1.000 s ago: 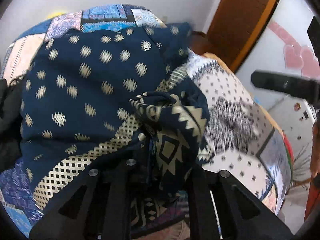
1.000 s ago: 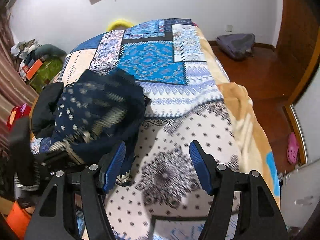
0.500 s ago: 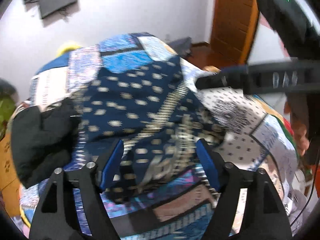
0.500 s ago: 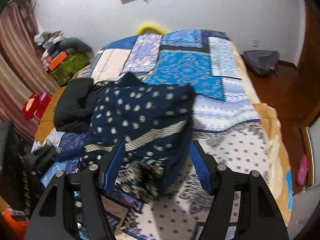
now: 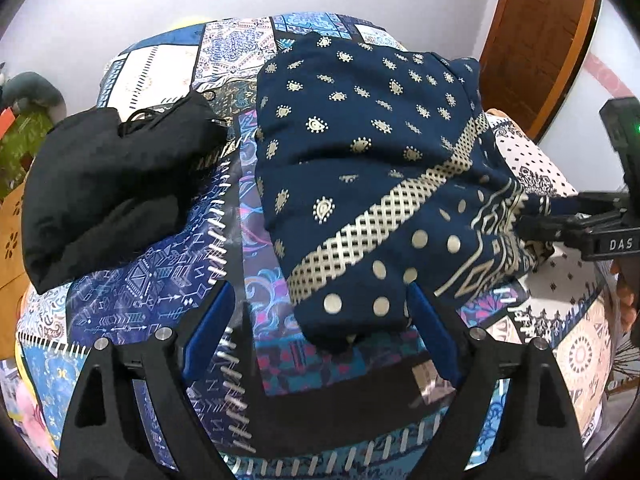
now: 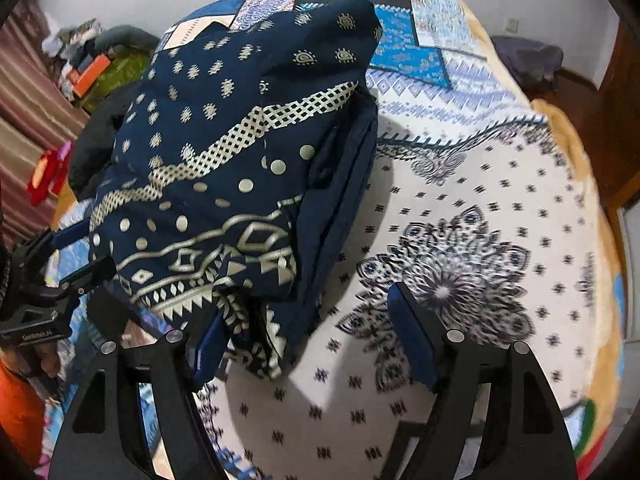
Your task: Fold large clothes
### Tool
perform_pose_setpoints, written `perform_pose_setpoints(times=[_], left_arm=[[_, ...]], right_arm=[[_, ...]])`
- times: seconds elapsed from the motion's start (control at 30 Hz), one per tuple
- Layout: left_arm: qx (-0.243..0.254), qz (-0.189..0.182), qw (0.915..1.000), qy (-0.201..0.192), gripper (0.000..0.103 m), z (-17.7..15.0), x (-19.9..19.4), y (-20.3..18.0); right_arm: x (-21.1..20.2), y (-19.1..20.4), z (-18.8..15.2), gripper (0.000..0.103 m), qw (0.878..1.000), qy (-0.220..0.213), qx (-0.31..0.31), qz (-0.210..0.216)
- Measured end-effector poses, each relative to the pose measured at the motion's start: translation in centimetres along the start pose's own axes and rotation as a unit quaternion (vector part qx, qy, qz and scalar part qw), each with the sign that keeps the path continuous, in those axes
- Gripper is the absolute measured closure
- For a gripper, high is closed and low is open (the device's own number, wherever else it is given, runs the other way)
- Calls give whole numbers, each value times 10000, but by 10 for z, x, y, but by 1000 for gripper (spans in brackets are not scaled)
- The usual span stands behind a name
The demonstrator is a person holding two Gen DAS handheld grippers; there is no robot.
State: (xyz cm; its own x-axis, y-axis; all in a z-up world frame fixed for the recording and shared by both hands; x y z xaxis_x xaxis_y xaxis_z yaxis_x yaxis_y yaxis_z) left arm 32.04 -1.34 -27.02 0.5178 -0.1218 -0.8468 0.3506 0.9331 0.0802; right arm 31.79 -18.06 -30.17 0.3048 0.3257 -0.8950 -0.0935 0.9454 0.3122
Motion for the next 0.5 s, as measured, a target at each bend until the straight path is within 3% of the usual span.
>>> perform_pose_setpoints(times=[0.27,0.4,0.5], left_arm=[[179,298,9988,-337,16,10,-44,3],[8,376,9975,-592,15,34,-53,23],[-194,337,9972,-631,15,46,-47,38]], right_arm=[[-39,17,22,31,9983,-527,-82,240],[-50,22,35,31,9960,-777,-12,435],[-43,27,43,30,9948,-732,164,692]])
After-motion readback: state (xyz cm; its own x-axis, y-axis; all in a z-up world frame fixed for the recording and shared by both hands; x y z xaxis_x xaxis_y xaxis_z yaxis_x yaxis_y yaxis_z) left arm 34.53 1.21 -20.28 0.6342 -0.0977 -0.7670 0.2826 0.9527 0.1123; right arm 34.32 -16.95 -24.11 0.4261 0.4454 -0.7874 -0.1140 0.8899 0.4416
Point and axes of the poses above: each gripper's, at about its wrist camera, not at the fingertips, and x roughly the way its jaws point, y to its left, z to its top, the point moved 10 cm from there along x, roughly the way its jaws point, and after that the axes turned 13 degrees about x, right-handed, at the moved point
